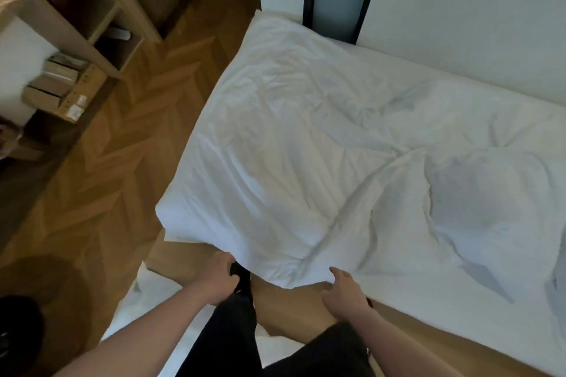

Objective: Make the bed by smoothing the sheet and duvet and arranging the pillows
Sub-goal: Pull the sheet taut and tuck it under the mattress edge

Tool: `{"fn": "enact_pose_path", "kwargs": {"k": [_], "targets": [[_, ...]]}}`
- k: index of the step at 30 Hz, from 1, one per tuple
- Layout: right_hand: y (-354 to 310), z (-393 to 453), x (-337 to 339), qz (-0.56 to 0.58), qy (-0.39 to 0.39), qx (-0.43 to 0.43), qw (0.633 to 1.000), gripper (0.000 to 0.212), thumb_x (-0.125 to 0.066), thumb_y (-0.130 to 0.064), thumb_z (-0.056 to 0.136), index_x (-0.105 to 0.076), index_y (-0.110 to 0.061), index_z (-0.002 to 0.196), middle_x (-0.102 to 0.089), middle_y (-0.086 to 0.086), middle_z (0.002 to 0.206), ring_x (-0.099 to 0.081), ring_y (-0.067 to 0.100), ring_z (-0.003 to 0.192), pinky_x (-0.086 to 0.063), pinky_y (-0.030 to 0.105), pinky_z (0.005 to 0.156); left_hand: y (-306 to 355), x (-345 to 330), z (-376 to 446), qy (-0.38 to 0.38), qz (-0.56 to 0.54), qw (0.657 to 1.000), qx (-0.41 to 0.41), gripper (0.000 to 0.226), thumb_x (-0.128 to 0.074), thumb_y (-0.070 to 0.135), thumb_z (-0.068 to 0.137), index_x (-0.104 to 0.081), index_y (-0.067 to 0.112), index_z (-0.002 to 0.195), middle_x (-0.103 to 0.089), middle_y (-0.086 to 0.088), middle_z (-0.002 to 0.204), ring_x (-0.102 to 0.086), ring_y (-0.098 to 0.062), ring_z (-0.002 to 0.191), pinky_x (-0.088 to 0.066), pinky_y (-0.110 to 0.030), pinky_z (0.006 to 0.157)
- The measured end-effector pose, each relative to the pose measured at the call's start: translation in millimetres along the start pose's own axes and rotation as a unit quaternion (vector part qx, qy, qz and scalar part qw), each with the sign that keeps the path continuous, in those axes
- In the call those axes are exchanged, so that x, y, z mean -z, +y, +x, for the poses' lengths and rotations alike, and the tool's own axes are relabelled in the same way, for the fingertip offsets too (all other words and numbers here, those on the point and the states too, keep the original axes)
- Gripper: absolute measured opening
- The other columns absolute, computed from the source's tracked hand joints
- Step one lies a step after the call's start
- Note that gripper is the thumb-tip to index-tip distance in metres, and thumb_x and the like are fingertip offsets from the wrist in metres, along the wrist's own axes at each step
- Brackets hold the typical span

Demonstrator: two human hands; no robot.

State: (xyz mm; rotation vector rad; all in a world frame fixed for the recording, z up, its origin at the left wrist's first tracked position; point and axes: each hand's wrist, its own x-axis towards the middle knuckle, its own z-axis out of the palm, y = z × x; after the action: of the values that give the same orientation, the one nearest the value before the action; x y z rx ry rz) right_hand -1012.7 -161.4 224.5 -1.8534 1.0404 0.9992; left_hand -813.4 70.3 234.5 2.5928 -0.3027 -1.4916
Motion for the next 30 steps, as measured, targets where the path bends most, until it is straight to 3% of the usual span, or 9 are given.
{"fn": "enact_pose_path", "kwargs": {"k": [5, 9, 13, 16, 20, 30], "targets": [[-84, -6, -36, 0.03, 0.01, 0.006, 0.999, 0.075, -0.051, -0.043, 0.087, -0.033, -0.019, 0.156, -0.037, 0.006, 0.16, -0.043, 0.027, 0.142, -0.035, 0.039, 0.118, -52, 77, 24, 0.006, 0.033, 0.999, -0.035, 0.054, -0.06, 0.025, 0.092, -0.048, 0.019, 0.144, -0.039, -0.003, 0.152, -0.045, -0.023, 0.136, -0.041, -0.03, 0.108], [-132, -25, -45, 0.024, 0.009, 0.04, 0.999, 0.074, -0.054, -0.03, 0.092, -0.027, -0.018, 0.16, -0.03, 0.006, 0.163, -0.037, 0.027, 0.146, -0.035, 0.038, 0.117, -91, 124, 23, 0.031, 0.031, 0.999, -0.017, 0.055, -0.062, 0.031, 0.092, -0.048, 0.021, 0.144, -0.038, -0.001, 0.154, -0.044, -0.022, 0.137, -0.043, -0.035, 0.109], [-157, -22, -54, -0.007, -0.002, 0.064, 0.998, 0.075, -0.052, -0.03, 0.091, -0.026, -0.018, 0.16, -0.029, 0.005, 0.165, -0.034, 0.026, 0.148, -0.037, 0.038, 0.117, -123, 140, 19, 0.058, 0.035, 0.998, 0.008, 0.053, -0.061, 0.031, 0.094, -0.047, 0.021, 0.143, -0.039, 0.001, 0.152, -0.05, -0.021, 0.131, -0.043, -0.025, 0.091], [-172, -22, -61, -0.008, -0.004, 0.053, 0.999, 0.077, -0.052, -0.029, 0.089, -0.025, -0.019, 0.161, -0.029, 0.008, 0.164, -0.037, 0.03, 0.145, -0.037, 0.042, 0.117, -140, 144, 16, 0.067, 0.038, 0.997, 0.016, 0.054, -0.057, 0.032, 0.093, -0.047, 0.02, 0.145, -0.04, 0.0, 0.152, -0.05, -0.021, 0.131, -0.041, -0.026, 0.086], [-192, -29, -70, 0.012, 0.002, 0.051, 0.999, 0.08, -0.053, -0.029, 0.085, -0.027, -0.021, 0.16, -0.032, 0.006, 0.163, -0.045, 0.029, 0.14, -0.042, 0.042, 0.113, -155, 153, 9, 0.063, 0.041, 0.997, 0.008, 0.058, -0.054, 0.032, 0.093, -0.046, 0.018, 0.149, -0.04, -0.002, 0.156, -0.046, -0.022, 0.137, -0.042, -0.029, 0.095], [-295, -26, -111, 0.05, 0.02, 0.008, 0.999, 0.078, -0.054, -0.029, 0.088, -0.027, -0.02, 0.16, -0.032, 0.007, 0.162, -0.043, 0.031, 0.141, -0.041, 0.041, 0.114, -210, 226, 25, 0.068, 0.008, 0.996, -0.055, 0.052, -0.064, 0.029, 0.093, -0.05, 0.02, 0.143, -0.042, 0.001, 0.153, -0.046, -0.019, 0.136, -0.04, -0.03, 0.107]]}}
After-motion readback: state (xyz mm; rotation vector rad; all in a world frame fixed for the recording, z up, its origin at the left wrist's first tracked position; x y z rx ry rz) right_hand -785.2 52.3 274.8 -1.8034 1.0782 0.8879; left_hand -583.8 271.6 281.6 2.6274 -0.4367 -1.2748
